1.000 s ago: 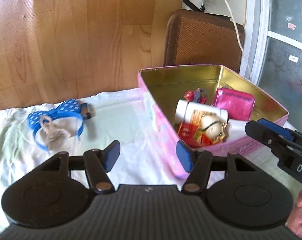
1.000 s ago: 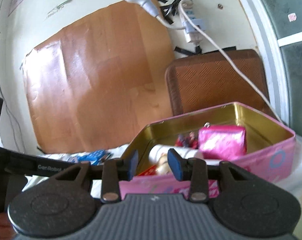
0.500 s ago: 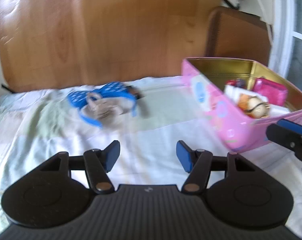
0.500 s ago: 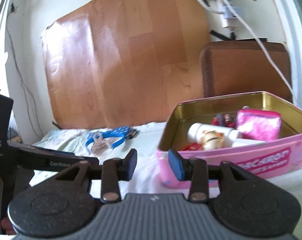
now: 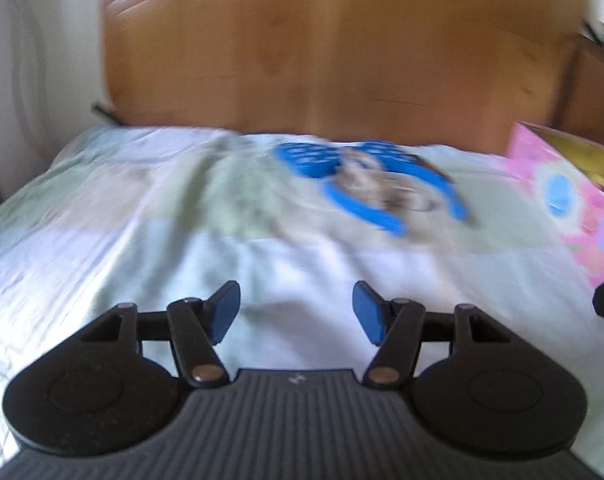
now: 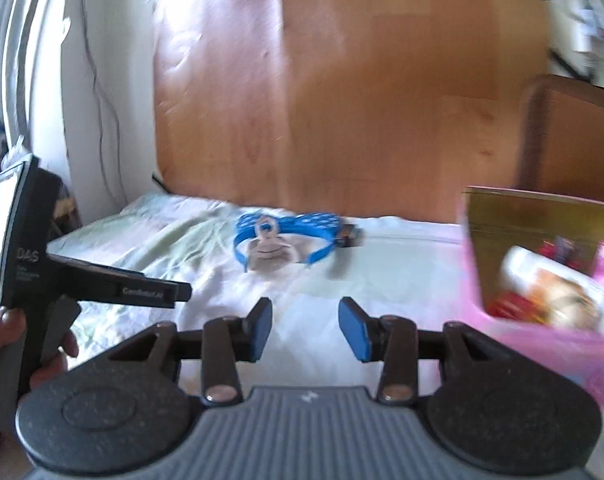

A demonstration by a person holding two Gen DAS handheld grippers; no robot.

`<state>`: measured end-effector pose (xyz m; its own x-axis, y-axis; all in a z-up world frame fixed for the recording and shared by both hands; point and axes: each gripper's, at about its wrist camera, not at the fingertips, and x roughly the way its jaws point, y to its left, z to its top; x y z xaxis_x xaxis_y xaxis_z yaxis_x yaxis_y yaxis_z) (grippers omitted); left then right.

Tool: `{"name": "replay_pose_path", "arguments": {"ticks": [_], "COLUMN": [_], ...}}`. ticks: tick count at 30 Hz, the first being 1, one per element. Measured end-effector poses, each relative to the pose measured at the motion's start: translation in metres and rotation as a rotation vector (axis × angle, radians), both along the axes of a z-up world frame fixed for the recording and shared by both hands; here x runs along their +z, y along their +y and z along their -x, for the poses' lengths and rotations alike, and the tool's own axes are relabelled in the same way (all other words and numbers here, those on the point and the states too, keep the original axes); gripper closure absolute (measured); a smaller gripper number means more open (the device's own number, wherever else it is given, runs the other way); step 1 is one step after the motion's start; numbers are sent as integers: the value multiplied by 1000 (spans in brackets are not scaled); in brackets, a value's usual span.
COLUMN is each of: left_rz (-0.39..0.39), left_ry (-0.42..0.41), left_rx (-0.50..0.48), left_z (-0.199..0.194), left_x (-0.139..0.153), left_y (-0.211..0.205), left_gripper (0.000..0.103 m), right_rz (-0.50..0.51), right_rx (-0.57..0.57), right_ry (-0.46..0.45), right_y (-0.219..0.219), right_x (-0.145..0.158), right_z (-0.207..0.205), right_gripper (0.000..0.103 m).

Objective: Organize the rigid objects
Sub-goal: 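Move the right gripper to the clear plastic clip and grasp it, then carry the clear clip over the tin and release it inside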

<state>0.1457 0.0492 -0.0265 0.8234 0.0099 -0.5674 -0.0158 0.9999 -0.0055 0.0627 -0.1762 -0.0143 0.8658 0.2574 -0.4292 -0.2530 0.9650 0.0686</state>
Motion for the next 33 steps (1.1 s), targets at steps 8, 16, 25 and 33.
{"name": "replay_pose_path", "arguments": {"ticks": [8, 16, 25, 33], "left_rz": [175, 185, 228, 253], "left_ry": [-1, -3, -33, -2], "left_rx": [34, 11, -29, -319], "left_z": [-6, -6, -4, 20], "left_x": [1, 0, 1, 7], "left_y": [26, 24, 30, -14], "left_gripper": [39, 39, 39, 39], "right_rz": [51, 261, 236, 194], "right_rx": [51, 86, 95, 34], "right_ry": [69, 137, 50, 114], "right_y": [46, 73, 52, -13], "right_x": [0, -35, -23, -30], "right_z": [-116, -173, -83, 41], "right_gripper": [65, 91, 96, 96]}}
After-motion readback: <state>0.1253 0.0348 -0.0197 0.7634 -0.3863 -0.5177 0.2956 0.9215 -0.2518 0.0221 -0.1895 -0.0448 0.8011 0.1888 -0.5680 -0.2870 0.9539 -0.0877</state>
